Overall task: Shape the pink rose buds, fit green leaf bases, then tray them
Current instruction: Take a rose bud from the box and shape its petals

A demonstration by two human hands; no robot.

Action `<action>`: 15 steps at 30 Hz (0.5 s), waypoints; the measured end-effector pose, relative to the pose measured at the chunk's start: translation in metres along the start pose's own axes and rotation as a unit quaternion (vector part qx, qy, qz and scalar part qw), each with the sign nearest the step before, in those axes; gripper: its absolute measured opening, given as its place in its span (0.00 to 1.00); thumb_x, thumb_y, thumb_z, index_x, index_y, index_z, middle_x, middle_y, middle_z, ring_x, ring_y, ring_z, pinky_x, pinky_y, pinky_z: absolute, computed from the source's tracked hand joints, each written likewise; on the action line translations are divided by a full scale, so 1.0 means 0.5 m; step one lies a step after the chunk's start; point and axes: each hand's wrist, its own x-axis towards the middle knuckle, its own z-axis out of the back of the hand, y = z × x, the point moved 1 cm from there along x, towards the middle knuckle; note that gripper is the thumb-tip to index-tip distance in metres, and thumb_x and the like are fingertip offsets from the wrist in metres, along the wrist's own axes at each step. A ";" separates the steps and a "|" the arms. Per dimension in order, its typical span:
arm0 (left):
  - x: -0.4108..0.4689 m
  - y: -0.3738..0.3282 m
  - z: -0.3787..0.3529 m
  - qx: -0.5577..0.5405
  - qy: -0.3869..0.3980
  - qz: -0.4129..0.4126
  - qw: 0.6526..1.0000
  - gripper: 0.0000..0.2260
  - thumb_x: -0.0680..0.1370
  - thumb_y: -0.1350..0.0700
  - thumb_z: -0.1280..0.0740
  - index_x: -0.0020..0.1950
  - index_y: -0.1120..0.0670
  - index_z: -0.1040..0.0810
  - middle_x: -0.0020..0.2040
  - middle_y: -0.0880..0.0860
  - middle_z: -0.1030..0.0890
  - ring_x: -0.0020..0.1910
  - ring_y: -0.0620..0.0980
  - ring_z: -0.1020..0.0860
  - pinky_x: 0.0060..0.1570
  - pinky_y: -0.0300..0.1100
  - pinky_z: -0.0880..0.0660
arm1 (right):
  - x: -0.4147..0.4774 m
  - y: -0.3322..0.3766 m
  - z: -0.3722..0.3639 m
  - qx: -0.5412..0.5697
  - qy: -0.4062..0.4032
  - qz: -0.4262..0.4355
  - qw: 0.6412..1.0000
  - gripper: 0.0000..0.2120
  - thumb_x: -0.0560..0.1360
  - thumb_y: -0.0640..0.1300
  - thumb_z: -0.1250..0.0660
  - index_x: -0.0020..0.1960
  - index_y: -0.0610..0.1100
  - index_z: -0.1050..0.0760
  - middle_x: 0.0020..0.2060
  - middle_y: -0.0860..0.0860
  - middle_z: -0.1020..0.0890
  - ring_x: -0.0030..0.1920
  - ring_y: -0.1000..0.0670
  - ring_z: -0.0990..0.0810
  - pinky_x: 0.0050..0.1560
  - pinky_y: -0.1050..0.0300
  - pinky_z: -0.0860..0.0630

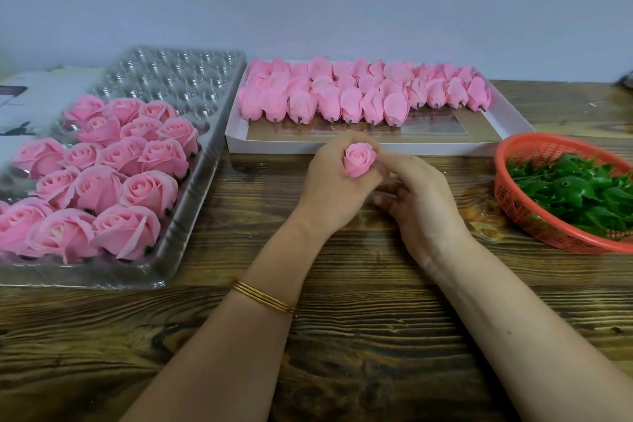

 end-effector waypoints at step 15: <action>-0.011 0.003 -0.010 0.021 0.036 0.006 0.999 0.04 0.68 0.58 0.29 0.40 0.50 0.22 0.36 0.49 0.19 0.39 0.52 0.21 0.44 0.50 0.23 | -0.008 -0.001 -0.007 -0.001 0.011 -0.003 1.000 0.07 0.74 0.40 0.30 0.48 0.36 0.20 0.40 0.43 0.16 0.42 0.49 0.18 0.44 0.58 0.22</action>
